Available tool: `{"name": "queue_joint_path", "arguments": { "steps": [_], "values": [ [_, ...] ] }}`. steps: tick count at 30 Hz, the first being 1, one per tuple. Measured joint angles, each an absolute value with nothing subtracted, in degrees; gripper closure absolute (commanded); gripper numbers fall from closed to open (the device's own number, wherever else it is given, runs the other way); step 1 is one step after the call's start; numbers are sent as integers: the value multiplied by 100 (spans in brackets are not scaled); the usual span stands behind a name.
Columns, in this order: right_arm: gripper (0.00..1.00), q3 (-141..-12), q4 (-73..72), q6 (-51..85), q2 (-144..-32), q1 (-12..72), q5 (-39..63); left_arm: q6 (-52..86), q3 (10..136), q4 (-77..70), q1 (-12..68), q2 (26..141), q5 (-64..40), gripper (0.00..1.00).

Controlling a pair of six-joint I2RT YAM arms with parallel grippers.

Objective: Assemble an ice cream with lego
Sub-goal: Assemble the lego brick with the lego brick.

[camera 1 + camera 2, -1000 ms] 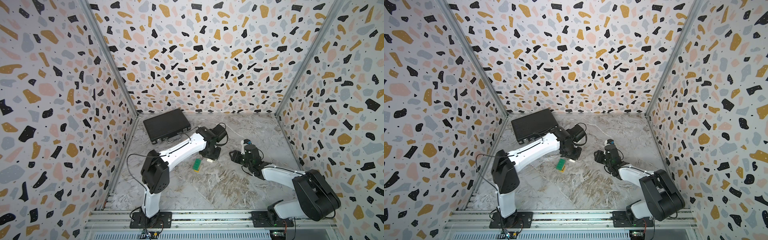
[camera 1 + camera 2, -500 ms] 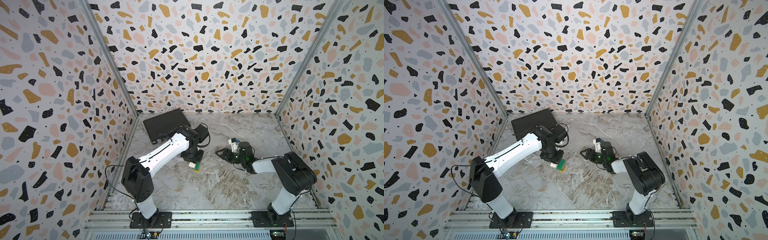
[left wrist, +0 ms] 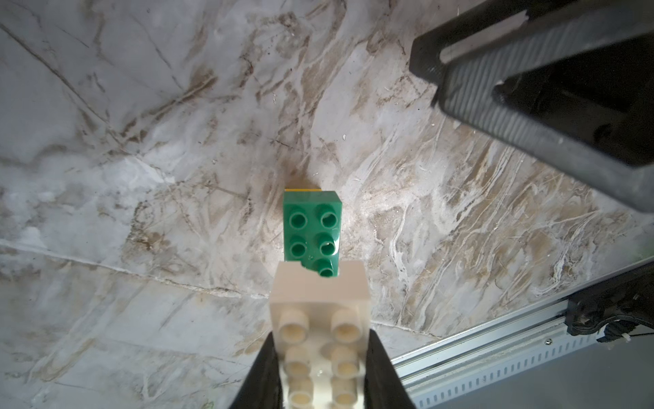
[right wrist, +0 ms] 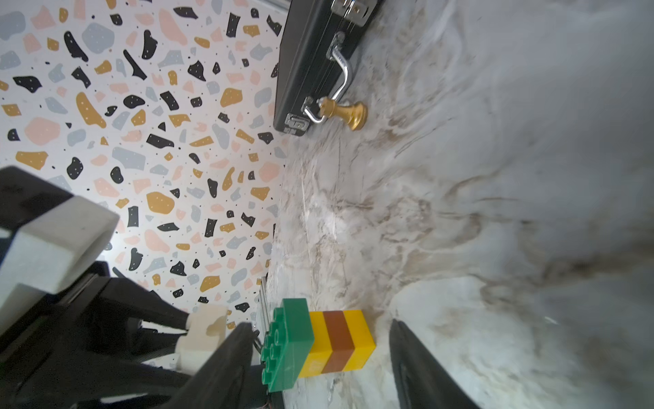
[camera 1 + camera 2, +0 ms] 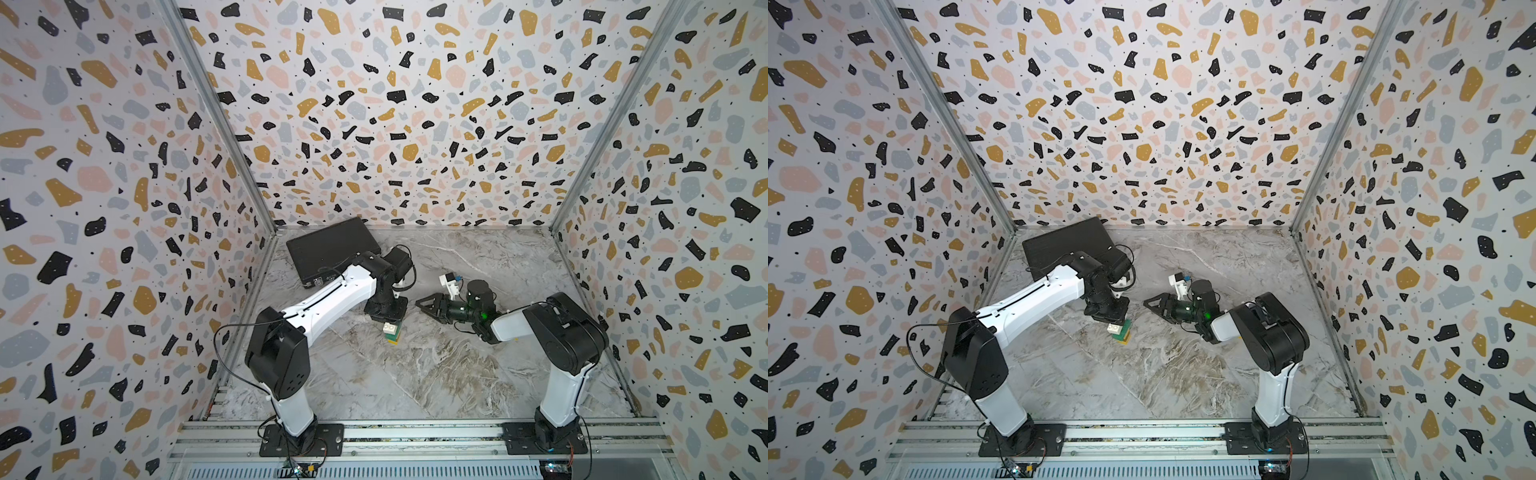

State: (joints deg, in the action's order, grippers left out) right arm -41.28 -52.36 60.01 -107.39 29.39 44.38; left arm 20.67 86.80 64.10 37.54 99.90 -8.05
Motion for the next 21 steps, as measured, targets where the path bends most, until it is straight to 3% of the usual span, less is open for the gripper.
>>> {"name": "queue_joint_path", "arguments": {
  "steps": [6,10,21],
  "values": [
    [37,-4303,-4296,5474,-10565,3199,4410,1750,8576,6230,3750,10090,-781,100],
    [33,-4534,-3745,5109,-10479,3336,4355,1573,8576,6176,3750,10143,-735,100],
    [22,-4571,-3826,5096,-10471,3395,4394,1409,8576,6211,3750,10280,-633,100]
  ]
}}
